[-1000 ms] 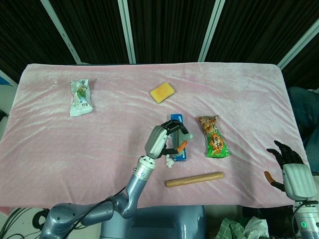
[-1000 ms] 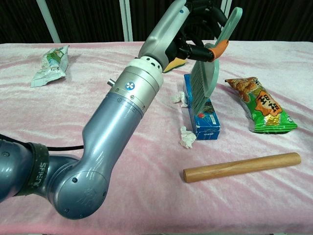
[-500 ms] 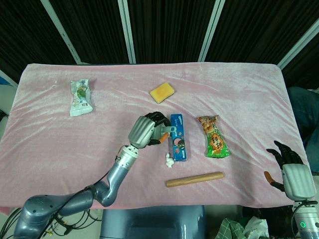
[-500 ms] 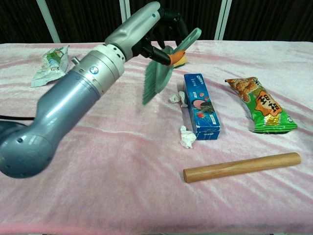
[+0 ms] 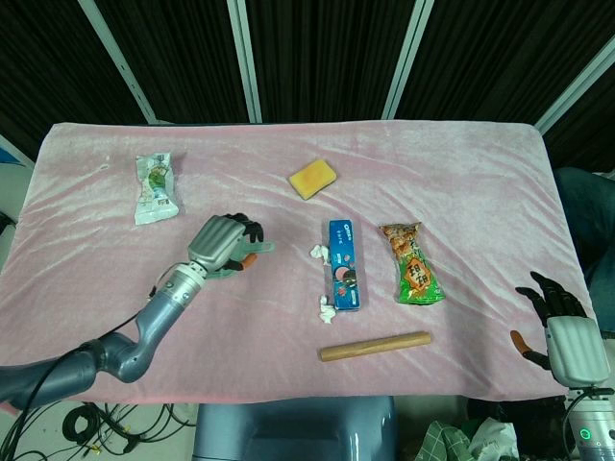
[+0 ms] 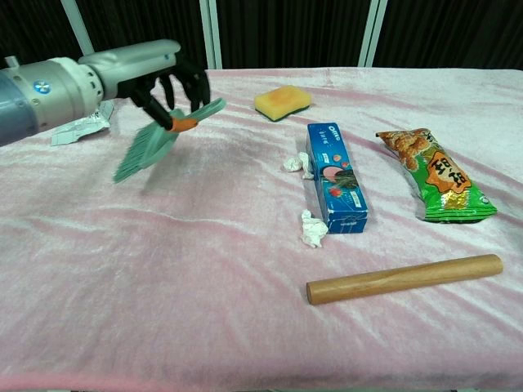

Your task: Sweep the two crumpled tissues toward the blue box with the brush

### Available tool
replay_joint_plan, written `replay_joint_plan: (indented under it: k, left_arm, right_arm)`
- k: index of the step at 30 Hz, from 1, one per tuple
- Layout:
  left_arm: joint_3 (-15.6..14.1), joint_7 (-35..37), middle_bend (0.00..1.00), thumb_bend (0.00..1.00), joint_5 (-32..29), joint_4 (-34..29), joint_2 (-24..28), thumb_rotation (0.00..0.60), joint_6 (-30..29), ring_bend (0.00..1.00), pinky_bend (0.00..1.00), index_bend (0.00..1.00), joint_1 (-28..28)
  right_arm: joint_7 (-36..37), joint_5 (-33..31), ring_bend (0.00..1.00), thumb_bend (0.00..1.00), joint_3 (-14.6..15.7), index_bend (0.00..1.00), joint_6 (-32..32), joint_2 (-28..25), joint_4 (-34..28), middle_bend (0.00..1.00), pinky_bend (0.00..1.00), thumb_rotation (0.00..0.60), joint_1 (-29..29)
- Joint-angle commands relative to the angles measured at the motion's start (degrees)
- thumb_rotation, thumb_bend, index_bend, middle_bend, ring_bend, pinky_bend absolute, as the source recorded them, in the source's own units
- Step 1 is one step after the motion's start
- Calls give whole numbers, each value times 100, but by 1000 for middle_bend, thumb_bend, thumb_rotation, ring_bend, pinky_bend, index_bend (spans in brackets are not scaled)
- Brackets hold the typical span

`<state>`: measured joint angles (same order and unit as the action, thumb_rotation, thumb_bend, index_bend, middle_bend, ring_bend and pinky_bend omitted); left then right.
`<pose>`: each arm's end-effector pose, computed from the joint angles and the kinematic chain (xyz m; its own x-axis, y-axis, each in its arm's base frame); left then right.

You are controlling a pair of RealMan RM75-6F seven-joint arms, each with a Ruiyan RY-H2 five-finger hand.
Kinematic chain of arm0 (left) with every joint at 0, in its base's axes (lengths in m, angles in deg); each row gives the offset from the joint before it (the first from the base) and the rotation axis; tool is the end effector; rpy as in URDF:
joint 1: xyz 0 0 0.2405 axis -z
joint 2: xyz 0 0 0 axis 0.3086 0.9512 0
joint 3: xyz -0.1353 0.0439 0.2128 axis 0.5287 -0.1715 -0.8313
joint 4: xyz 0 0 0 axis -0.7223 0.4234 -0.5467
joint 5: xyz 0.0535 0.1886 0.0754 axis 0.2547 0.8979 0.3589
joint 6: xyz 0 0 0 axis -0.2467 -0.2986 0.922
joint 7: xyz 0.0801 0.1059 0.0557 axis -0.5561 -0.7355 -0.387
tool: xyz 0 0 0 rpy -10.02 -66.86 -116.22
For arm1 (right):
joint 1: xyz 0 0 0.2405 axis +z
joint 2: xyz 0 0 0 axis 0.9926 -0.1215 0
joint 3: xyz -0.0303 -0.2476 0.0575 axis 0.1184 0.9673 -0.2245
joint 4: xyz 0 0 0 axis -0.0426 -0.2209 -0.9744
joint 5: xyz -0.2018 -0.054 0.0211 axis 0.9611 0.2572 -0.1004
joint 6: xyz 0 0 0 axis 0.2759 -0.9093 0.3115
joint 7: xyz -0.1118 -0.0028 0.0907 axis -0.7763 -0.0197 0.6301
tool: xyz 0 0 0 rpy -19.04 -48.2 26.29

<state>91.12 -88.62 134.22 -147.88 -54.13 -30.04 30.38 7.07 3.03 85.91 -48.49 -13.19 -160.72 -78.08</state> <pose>-0.1278 0.3829 -0.0056 0.3934 0.2555 0.8831 0.8528 -0.4604 -0.2467 -0.3069 -0.1824 0.1568 0.3891 -0.0162 0.9210 -0.9211 -0.0212 0.3888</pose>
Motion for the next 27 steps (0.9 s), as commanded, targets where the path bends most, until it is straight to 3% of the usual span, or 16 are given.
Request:
replay_joint_plan:
  k: [1, 11, 14, 16, 19, 21, 27]
  left_arm:
    - [-328, -337, 650, 383, -31, -56, 317, 600, 59, 301, 410, 622, -224]
    - [-436, -379, 620, 383, -152, 305, 31, 600, 184, 293, 405, 581, -265]
    - [-398, -446, 513, 324, -238, 478, -139, 600, 239, 226, 379, 459, -216]
    - [-403, -610, 394, 214, -377, 526, -160, 600, 384, 134, 343, 338, -164]
    - [-431, -1187, 223, 80, -653, 529, -128, 600, 510, 16, 249, 184, -64]
    - [-434, -1598, 150, 51, -996, 405, -67, 600, 615, 0, 199, 119, -11]
    - [-129, -1888, 123, 50, -1841, -370, 245, 600, 552, 0, 113, 91, 62]
  right_arm:
    - [-2, 0, 123, 198, -3, 271, -9, 3, -5, 101, 194, 600, -3]
    - [-8, 7, 123, 198, 5, 270, -15, 4, -4, 100, 194, 600, -12]
    - [4, 8, 123, 198, 3, 270, -28, -1, -1, 100, 194, 600, -19]
    - [16, 4, 123, 198, 5, 270, -23, -7, 0, 100, 194, 600, -20]
    - [37, 13, 123, 199, 1, 270, -23, -10, 0, 100, 194, 600, -15]
    - [30, 22, 123, 199, 3, 271, -16, -7, 4, 101, 194, 600, -10]
    - [26, 7, 123, 198, -6, 271, -14, -10, 2, 100, 194, 600, -7]
